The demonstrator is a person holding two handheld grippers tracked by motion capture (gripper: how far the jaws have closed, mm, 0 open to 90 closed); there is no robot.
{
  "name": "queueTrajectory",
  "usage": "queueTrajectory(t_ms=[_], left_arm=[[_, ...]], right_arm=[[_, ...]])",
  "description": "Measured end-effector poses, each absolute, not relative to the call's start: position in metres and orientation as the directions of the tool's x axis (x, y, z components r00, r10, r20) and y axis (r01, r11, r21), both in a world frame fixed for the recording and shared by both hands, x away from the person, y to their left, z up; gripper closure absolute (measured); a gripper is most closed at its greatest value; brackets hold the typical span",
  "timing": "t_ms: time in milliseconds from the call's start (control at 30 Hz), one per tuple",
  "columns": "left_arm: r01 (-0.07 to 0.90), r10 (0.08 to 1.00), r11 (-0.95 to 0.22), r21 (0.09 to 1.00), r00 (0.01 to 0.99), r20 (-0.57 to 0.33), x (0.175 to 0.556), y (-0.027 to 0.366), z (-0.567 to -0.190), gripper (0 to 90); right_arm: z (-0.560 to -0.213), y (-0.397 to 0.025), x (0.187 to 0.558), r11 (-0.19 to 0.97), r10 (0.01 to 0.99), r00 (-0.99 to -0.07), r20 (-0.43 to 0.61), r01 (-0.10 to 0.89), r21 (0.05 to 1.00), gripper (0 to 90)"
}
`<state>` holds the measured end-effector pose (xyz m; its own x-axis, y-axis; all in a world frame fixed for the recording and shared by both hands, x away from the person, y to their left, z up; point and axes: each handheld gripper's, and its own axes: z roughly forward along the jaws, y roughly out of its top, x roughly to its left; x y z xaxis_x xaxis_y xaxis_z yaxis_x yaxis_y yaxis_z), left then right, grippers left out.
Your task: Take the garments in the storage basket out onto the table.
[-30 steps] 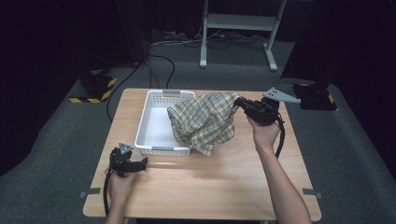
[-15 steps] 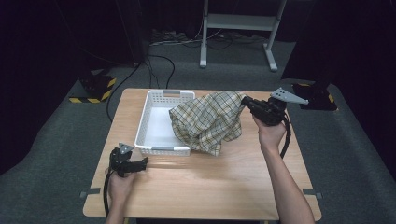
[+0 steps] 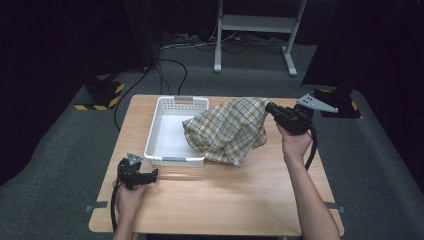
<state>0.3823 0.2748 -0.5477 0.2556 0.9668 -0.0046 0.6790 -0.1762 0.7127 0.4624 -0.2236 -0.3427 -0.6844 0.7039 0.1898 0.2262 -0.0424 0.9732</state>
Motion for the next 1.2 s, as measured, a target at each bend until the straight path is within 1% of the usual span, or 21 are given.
queueTrajectory(t_ms=[1200], left_arm=[[0.679,0.967,-0.177,0.712,0.256,-0.004,0.382,0.275,-0.548,4.9]], right_arm=[[-0.333,-0.264,0.453,-0.072,0.757,-0.627,0.185,0.202,0.977,87.4]])
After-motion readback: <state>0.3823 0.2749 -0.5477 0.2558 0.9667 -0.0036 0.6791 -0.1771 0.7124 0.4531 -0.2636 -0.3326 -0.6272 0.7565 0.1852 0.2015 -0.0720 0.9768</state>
